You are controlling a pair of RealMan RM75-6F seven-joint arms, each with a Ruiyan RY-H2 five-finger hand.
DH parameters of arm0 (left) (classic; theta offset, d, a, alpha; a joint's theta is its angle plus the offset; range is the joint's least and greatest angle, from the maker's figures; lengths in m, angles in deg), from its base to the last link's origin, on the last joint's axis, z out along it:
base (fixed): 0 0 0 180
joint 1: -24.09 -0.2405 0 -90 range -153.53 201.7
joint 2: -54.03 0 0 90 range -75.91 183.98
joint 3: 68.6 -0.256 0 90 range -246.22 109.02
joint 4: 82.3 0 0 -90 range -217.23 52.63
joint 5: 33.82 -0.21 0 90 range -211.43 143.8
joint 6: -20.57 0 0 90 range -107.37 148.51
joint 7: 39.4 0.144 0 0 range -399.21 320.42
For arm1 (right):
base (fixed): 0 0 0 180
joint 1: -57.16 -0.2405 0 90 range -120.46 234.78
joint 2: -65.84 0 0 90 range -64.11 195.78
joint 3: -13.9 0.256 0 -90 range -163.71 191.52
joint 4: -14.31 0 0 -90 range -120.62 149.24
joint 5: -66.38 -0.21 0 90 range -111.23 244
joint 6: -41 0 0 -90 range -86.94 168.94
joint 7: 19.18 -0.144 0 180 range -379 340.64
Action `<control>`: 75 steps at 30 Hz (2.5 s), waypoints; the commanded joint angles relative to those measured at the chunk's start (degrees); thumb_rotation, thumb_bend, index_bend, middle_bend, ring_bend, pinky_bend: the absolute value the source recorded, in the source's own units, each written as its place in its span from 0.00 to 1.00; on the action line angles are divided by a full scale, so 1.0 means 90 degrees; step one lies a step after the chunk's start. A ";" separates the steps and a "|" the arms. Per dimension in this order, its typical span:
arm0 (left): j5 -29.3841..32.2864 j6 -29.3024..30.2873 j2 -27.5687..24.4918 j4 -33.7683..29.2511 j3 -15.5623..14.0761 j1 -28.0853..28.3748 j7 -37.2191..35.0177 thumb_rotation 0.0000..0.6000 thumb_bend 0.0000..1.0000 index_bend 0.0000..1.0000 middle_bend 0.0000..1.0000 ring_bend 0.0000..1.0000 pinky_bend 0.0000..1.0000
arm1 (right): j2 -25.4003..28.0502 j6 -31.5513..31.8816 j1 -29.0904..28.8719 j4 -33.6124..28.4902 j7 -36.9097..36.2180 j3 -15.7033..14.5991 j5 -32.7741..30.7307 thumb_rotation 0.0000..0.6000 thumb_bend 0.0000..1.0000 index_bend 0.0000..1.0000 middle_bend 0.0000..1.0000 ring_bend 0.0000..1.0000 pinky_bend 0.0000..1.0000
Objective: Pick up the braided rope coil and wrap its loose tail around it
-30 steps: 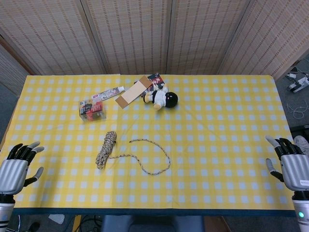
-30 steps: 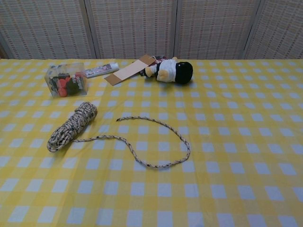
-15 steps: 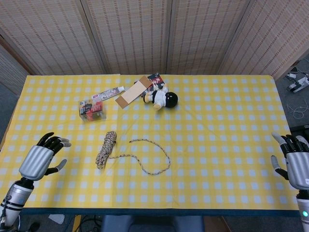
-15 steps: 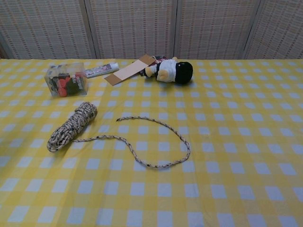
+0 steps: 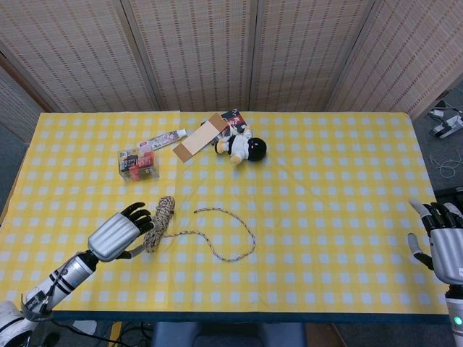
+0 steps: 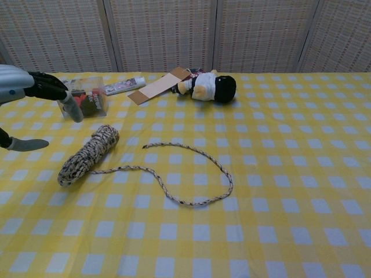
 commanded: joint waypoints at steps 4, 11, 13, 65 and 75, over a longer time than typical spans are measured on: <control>0.0207 -0.0878 0.0086 -0.0080 -0.0073 0.0500 0.0641 0.57 0.32 0.31 0.31 0.14 0.12 | -0.0005 0.0045 0.0045 0.0023 -0.0044 -0.0009 -0.0016 1.00 0.38 0.18 0.27 0.17 0.29; 0.0577 -0.1369 0.0106 -0.0240 -0.0197 0.0678 0.0910 0.46 0.32 0.31 0.31 0.13 0.11 | -0.0053 0.0047 0.0074 0.0127 -0.0153 -0.0018 -0.0038 1.00 0.38 0.18 0.27 0.17 0.29; 0.0704 -0.1495 0.0129 -0.0269 -0.0229 0.0709 0.1032 0.46 0.32 0.31 0.31 0.13 0.11 | -0.0061 0.0044 0.0078 0.0158 -0.0187 -0.0020 -0.0038 1.00 0.38 0.18 0.27 0.17 0.29; 0.3754 -0.0524 0.1438 0.1228 0.0496 0.0394 0.2986 0.46 0.32 0.30 0.31 0.25 0.17 | -0.0180 0.0035 0.0179 0.0490 -0.0614 -0.0008 -0.0124 1.00 0.38 0.18 0.27 0.17 0.29; 0.4646 -0.0868 0.2064 0.1753 0.0605 0.0605 0.3614 0.42 0.32 0.30 0.31 0.25 0.18 | -0.0166 0.0088 0.0240 0.0522 -0.0687 0.0001 -0.0168 1.00 0.38 0.18 0.27 0.17 0.29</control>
